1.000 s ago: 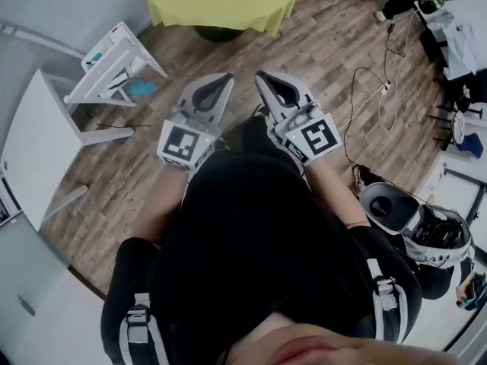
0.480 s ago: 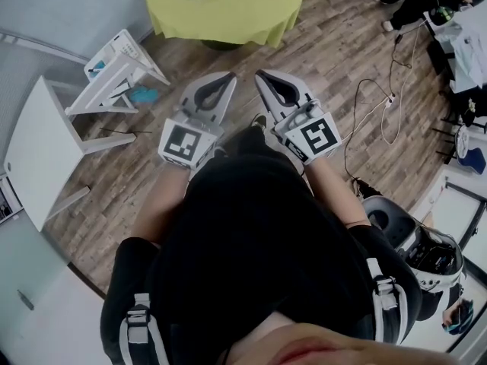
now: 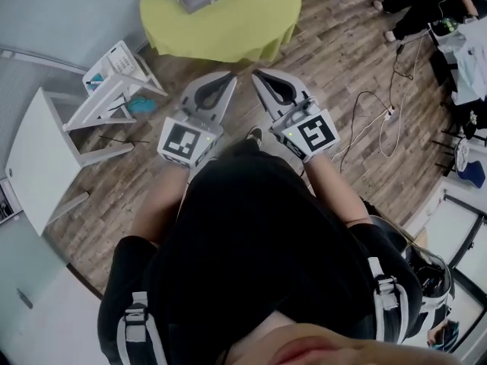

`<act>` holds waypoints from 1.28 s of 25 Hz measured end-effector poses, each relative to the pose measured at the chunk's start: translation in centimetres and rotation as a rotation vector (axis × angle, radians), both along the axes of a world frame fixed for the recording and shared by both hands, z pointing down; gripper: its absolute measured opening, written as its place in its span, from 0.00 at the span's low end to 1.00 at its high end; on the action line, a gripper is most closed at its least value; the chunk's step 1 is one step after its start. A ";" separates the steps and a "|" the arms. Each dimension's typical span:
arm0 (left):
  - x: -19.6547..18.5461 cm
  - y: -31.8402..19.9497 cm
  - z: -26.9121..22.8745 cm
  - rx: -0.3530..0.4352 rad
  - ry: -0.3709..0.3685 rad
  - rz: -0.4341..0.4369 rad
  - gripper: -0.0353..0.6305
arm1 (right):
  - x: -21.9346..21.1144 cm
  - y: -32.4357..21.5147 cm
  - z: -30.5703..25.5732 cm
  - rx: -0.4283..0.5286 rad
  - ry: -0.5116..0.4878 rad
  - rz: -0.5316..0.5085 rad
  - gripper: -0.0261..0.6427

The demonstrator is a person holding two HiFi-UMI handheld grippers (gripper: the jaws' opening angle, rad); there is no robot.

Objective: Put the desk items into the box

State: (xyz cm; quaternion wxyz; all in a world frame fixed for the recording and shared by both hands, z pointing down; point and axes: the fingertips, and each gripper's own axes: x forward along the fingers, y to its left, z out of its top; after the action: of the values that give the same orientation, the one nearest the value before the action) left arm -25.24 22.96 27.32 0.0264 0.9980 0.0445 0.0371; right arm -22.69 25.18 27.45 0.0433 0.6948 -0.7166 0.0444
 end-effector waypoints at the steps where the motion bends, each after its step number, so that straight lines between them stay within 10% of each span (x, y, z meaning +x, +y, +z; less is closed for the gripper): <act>1: 0.8 -0.1 -0.2 0.002 0.002 -0.001 0.07 | 0.8 -0.2 -0.3 0.005 0.000 -0.002 0.06; 32: 17.0 -0.9 1.3 0.009 -0.021 -0.067 0.07 | 16.7 -1.1 0.3 0.036 -0.028 -0.054 0.06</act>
State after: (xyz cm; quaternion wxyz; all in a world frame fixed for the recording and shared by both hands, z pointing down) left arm -8.20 22.06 28.61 0.0238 0.9985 0.0105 0.0471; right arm -6.01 24.04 27.70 0.0217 0.6752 -0.7362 0.0399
